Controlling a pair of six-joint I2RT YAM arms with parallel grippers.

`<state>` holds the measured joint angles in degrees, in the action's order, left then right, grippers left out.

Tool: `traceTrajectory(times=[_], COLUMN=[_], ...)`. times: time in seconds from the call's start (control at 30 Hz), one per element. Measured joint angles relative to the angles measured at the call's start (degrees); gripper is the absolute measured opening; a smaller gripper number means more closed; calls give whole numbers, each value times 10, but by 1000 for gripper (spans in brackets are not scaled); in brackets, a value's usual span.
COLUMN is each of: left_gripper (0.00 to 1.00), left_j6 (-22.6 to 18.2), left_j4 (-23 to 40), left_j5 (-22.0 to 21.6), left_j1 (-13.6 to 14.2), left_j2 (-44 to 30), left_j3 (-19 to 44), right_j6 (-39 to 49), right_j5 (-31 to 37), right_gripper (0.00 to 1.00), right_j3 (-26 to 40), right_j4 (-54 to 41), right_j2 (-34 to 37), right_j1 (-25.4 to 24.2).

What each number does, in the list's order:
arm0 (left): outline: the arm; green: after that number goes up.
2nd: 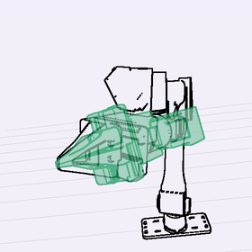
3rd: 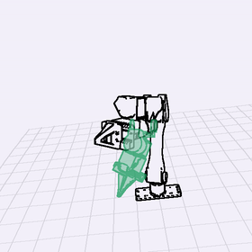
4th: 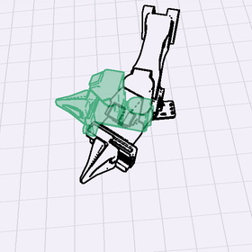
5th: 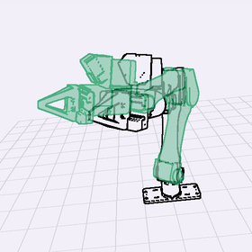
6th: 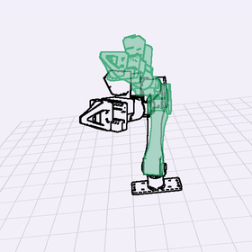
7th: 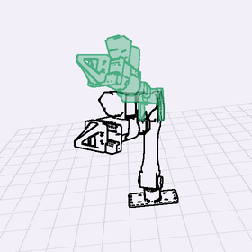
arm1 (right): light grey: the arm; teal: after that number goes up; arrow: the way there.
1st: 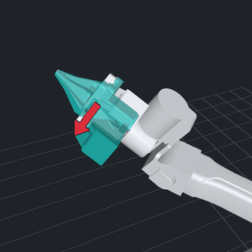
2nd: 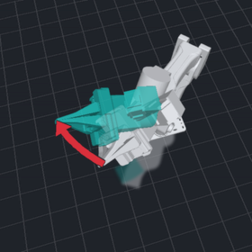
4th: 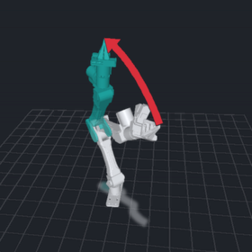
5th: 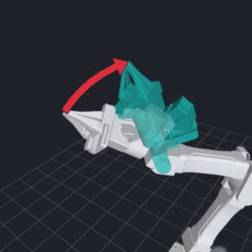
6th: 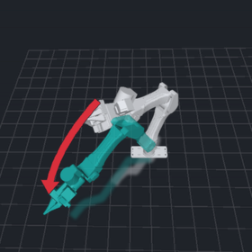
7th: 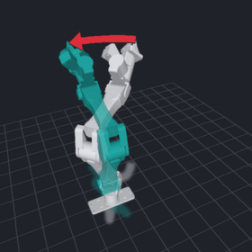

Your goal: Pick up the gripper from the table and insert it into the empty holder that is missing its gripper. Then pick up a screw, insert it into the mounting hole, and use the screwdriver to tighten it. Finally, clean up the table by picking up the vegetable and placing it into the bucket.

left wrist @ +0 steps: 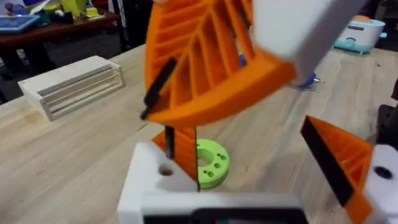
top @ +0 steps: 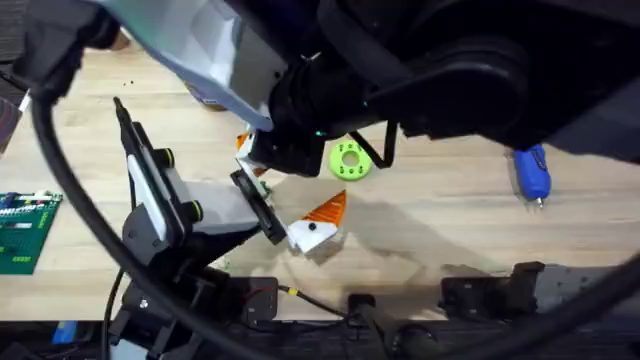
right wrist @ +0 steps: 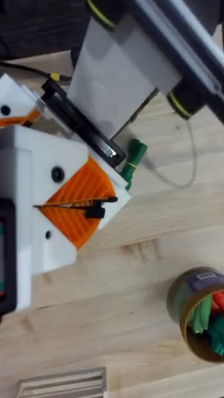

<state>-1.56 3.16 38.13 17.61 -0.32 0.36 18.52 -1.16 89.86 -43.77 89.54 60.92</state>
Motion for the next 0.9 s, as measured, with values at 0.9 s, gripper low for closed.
traceTrajectory(times=[0.9], left_gripper=[994], left_j6=[0], left_j4=[0], left_j5=[0], left_j1=[0], left_j2=[0], left_j3=[0], right_j6=[7], right_j5=[0], right_gripper=[9], right_j3=[0], right_j4=[-5], right_j2=[23], right_j1=[-10])
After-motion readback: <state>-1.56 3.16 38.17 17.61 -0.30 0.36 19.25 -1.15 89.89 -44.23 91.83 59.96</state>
